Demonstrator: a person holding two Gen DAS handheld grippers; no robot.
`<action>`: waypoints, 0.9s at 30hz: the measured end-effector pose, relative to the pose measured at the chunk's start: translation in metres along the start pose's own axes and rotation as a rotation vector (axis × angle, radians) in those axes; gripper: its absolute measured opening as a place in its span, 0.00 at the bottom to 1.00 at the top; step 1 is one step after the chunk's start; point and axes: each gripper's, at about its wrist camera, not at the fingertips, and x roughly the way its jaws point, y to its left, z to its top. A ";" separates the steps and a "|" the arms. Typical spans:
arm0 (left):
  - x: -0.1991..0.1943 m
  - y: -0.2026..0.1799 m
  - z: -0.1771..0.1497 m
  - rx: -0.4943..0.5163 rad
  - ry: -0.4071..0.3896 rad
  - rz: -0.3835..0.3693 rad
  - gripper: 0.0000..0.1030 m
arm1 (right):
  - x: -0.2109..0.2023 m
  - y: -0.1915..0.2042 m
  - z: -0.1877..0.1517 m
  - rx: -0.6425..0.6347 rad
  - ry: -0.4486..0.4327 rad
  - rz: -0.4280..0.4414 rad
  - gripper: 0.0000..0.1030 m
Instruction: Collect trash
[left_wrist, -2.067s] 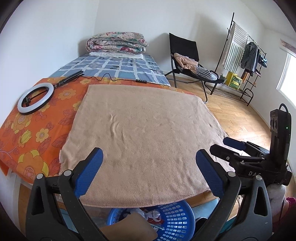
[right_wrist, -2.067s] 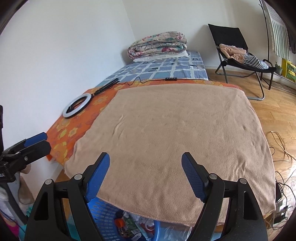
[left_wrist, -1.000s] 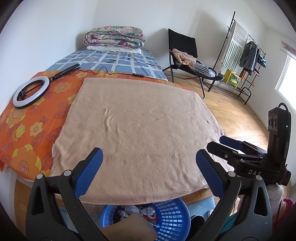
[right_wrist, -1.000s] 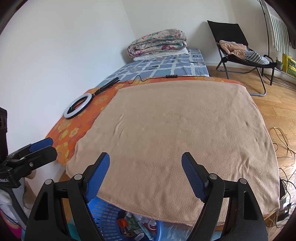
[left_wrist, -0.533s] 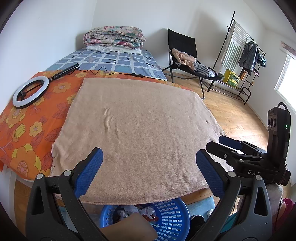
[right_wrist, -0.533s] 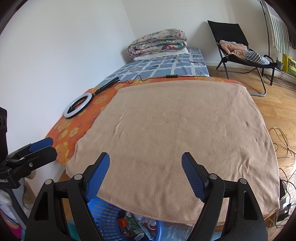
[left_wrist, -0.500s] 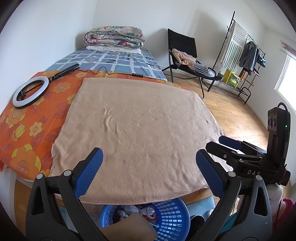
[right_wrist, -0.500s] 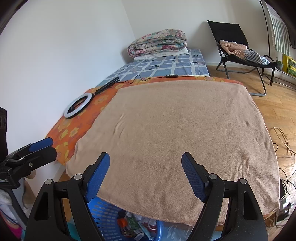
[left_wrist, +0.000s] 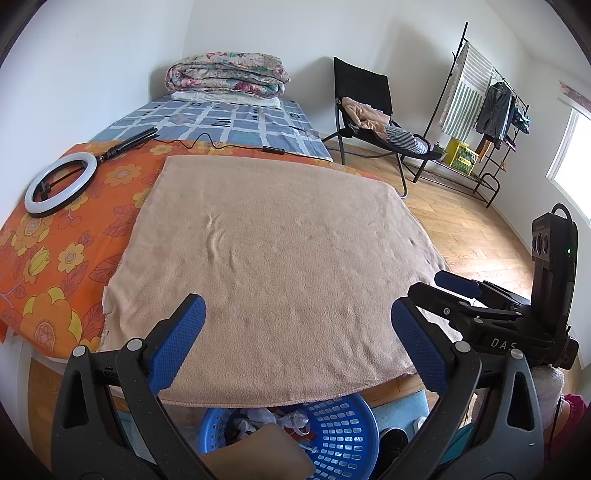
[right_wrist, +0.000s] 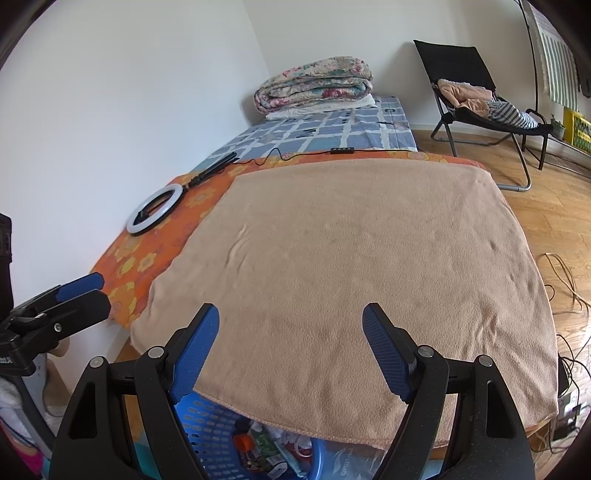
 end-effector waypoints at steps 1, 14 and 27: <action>0.000 0.000 0.001 -0.001 0.000 0.001 0.99 | 0.000 0.000 0.000 0.001 0.001 0.000 0.78; -0.001 -0.001 -0.001 -0.001 -0.001 0.000 0.99 | 0.001 0.000 -0.003 0.004 0.003 0.003 0.78; -0.001 -0.001 0.000 0.000 0.001 -0.006 0.99 | 0.002 -0.001 -0.004 0.004 0.005 0.003 0.78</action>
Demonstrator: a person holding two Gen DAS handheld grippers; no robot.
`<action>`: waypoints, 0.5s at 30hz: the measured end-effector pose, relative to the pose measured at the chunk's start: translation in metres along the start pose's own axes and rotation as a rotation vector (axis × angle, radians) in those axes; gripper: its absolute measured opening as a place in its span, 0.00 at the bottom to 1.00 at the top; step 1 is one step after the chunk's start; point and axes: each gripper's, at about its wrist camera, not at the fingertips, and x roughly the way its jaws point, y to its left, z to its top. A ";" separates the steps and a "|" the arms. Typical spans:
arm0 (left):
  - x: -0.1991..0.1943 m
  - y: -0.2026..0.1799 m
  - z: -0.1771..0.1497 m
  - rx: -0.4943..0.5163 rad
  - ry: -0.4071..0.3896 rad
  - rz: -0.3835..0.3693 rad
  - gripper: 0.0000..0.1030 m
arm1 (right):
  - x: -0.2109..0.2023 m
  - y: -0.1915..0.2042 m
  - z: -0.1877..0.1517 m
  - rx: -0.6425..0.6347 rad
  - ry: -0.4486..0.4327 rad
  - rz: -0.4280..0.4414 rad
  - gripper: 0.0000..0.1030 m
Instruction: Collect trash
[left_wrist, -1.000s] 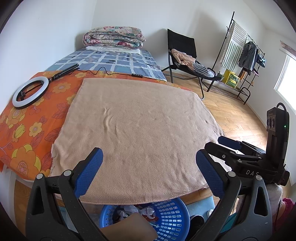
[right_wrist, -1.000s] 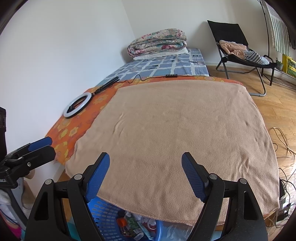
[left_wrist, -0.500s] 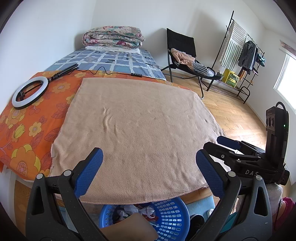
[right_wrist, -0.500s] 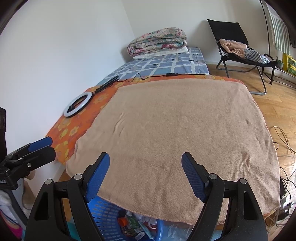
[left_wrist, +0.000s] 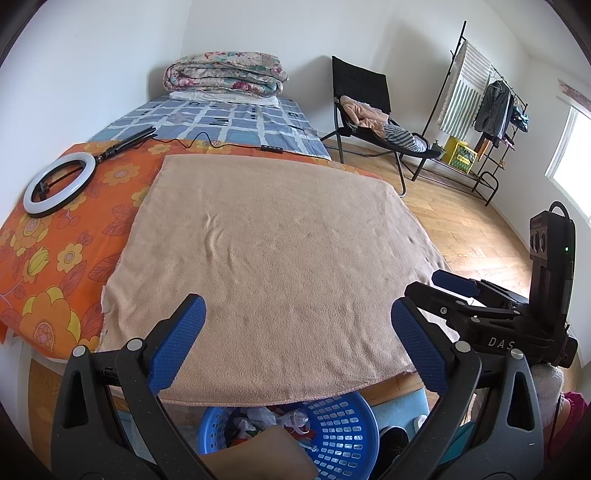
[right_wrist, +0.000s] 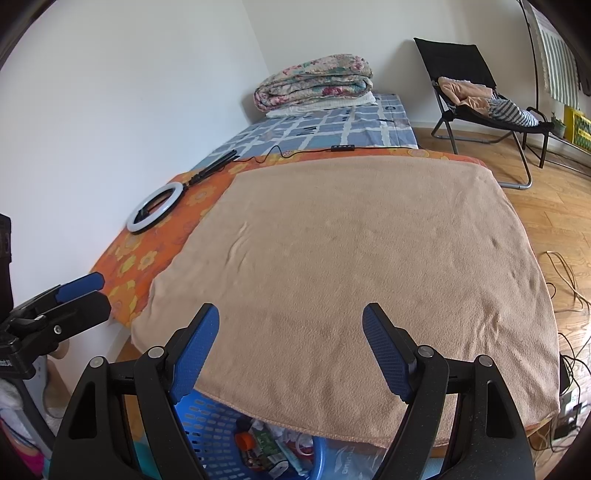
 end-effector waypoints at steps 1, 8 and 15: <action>0.000 -0.002 -0.001 0.002 0.000 0.000 0.99 | 0.000 0.000 0.000 0.000 0.000 0.001 0.78; -0.001 -0.004 -0.003 0.003 -0.003 0.006 0.99 | 0.000 -0.002 -0.001 0.002 0.002 0.001 0.78; -0.001 -0.003 -0.003 0.001 -0.001 0.013 0.99 | 0.000 -0.001 0.000 0.003 0.001 0.002 0.78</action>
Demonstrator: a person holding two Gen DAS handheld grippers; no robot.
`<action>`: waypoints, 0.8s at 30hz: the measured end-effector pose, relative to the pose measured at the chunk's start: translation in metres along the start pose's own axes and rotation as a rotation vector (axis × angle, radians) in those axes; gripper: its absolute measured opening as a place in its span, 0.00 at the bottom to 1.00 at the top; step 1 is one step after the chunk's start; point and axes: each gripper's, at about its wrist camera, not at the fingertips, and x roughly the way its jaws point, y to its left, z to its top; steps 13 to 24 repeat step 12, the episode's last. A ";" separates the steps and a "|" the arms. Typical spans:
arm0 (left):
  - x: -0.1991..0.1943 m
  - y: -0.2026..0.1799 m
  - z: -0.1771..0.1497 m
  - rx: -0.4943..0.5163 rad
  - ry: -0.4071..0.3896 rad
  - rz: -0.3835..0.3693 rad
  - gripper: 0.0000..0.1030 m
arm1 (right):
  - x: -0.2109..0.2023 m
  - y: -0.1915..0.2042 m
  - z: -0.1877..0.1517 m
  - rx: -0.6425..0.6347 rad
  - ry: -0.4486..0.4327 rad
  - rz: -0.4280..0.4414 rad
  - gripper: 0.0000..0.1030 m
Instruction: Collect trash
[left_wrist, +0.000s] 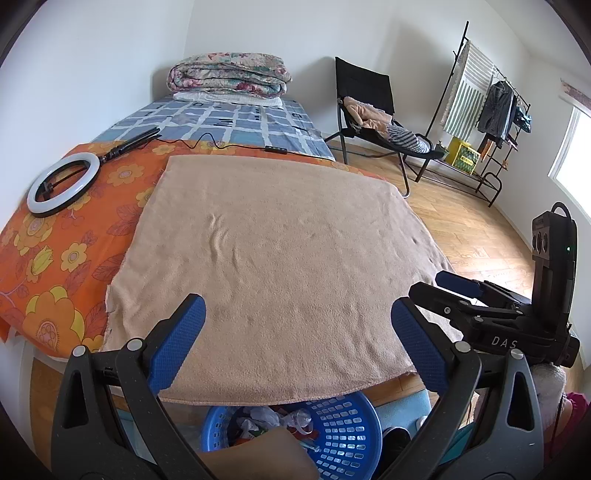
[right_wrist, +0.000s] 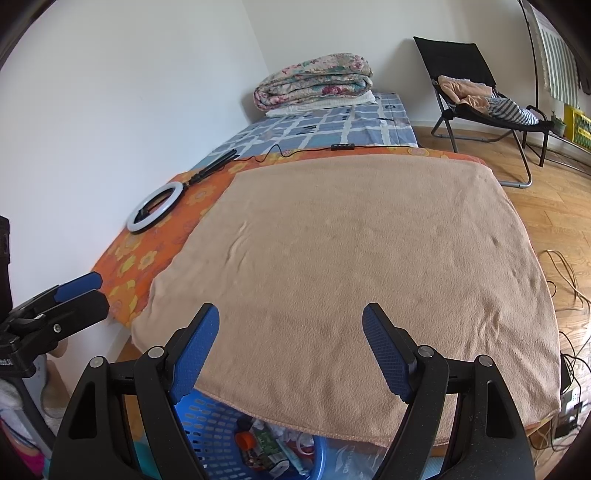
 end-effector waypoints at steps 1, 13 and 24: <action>0.000 0.000 0.000 -0.003 0.001 -0.002 0.99 | 0.000 0.000 0.000 0.000 0.000 0.000 0.78; 0.002 0.004 -0.001 -0.006 -0.001 0.018 0.99 | 0.001 0.000 -0.002 0.002 0.003 -0.001 0.78; 0.002 0.004 -0.001 -0.006 -0.001 0.018 0.99 | 0.001 0.000 -0.002 0.002 0.003 -0.001 0.78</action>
